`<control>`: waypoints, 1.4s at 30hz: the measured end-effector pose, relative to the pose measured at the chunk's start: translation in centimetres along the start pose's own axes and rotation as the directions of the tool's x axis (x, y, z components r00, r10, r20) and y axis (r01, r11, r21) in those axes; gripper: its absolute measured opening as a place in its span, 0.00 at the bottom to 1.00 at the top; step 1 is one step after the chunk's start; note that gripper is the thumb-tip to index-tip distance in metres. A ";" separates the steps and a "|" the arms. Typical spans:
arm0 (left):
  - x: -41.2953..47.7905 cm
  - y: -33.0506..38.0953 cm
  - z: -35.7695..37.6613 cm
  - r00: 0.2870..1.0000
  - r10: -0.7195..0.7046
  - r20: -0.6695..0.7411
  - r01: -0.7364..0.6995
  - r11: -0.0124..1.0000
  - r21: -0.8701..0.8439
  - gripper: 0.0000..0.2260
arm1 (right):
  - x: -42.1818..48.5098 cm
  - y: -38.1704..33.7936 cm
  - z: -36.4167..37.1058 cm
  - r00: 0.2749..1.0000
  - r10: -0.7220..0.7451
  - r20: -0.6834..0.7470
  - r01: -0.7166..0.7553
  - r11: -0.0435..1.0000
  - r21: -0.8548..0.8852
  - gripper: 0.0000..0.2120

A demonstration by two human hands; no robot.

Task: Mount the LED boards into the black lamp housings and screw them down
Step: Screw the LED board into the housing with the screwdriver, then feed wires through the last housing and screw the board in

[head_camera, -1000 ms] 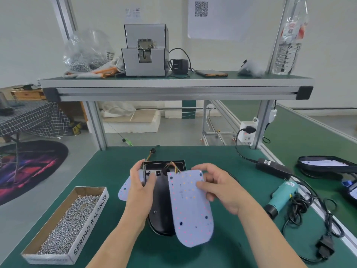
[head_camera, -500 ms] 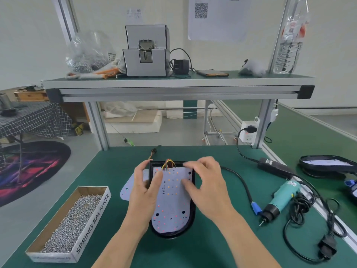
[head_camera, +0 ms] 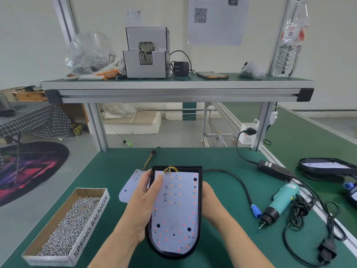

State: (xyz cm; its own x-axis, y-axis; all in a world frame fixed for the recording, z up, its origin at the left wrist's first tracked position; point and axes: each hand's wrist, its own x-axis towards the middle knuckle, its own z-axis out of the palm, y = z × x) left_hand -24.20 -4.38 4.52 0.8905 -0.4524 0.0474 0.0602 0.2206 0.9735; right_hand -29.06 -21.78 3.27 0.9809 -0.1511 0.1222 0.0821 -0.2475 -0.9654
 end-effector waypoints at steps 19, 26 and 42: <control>-0.1 -0.1 0.7 0.986 0.154 0.066 -0.162 0.979 0.127 0.15 | -1.8 -1.9 -1.5 0.956 -0.107 -0.275 0.095 0.994 -0.056 0.04; 0.1 0.7 1.4 0.981 0.192 0.011 -0.191 0.965 0.181 0.08 | -2.3 -0.7 0.1 0.919 -0.139 -0.368 0.117 0.990 -0.083 0.10; 0.2 2.3 -1.0 0.964 0.125 0.233 -0.123 0.992 -0.021 0.10 | -0.8 -0.7 -2.0 0.961 -0.060 0.271 0.018 0.988 0.154 0.15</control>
State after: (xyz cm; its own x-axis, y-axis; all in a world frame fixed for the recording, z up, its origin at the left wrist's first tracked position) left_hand -23.46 -3.14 6.56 0.7611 -0.6104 0.2194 -0.0403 0.2931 0.9552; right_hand -30.25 -23.38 4.33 0.9852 0.1291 0.1125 0.1259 -0.0999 -0.9870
